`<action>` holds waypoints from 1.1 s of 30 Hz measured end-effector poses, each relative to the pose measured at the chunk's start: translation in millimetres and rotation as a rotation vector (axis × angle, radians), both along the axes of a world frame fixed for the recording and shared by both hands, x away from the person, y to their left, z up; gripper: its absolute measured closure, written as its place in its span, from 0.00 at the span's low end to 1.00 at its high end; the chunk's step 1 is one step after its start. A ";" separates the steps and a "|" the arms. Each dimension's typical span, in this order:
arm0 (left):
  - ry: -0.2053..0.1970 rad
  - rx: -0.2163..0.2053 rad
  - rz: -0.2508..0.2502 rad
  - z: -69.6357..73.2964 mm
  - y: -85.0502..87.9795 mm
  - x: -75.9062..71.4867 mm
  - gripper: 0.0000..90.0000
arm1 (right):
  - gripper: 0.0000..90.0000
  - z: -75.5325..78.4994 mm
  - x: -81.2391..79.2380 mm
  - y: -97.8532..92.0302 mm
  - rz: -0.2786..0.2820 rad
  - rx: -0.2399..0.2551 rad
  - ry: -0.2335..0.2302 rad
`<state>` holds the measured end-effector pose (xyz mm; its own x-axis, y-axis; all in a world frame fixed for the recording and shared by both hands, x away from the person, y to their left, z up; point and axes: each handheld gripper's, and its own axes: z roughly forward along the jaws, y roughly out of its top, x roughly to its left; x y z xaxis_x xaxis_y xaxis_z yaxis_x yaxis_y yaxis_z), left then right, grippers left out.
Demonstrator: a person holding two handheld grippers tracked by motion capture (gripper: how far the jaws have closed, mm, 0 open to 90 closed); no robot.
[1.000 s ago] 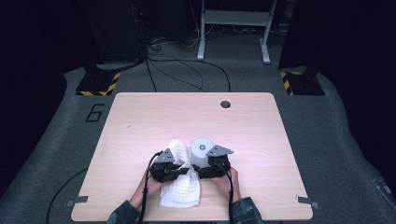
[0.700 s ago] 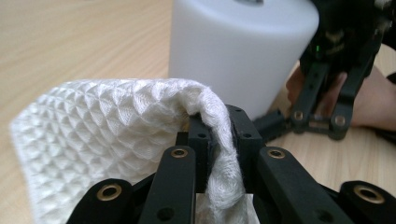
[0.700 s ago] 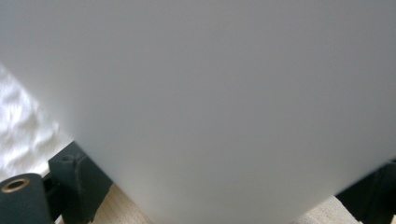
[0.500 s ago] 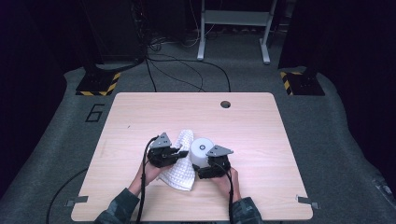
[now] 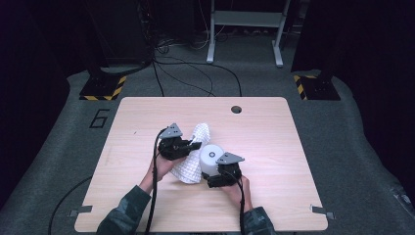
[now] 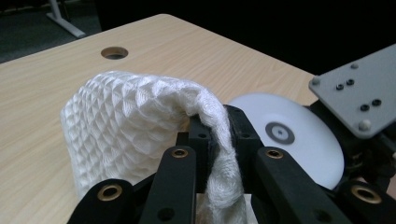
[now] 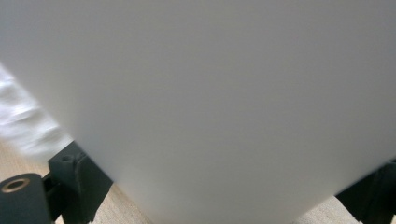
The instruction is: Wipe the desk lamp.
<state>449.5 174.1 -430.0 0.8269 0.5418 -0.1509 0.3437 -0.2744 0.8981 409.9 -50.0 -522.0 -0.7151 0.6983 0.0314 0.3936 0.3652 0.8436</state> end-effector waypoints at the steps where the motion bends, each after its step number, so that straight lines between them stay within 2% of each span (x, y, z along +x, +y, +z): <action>1: -0.006 0.004 0.000 1.3 -1.8 2.0 0.91 | 0.08 0.0 0.3 -0.2 0.003 -0.002 -0.003; 8: 0.003 0.018 -0.023 5.9 -16.9 16.0 0.91 | 0.08 0.0 0.2 0.1 0.001 0.000 -0.002; 12: 0.057 0.016 -0.056 -2.5 -24.7 24.6 0.91 | 0.08 -0.1 0.2 0.3 -0.003 0.002 -0.003; 14: 0.083 -0.027 -0.060 -6.7 -23.0 28.6 0.92 | 0.08 -0.1 -0.2 0.2 -0.002 0.003 0.001; 17: 0.112 -0.053 -0.048 -10.8 -21.0 31.8 0.92 | 0.08 -0.1 0.3 -0.2 0.004 -0.002 -0.005; 26: 0.134 -0.040 -0.032 -19.8 -20.0 34.8 0.92 | 0.08 -0.1 0.4 -0.2 0.006 -0.003 -0.005; 29: 0.145 -0.059 -0.029 -23.8 -18.1 34.3 0.92 | 0.08 -0.4 0.4 0.2 0.005 -0.001 -0.009; 33: 0.141 -0.024 -0.007 -29.6 -17.9 32.1 0.92 | 0.08 -0.4 0.5 0.1 0.006 -0.001 -0.009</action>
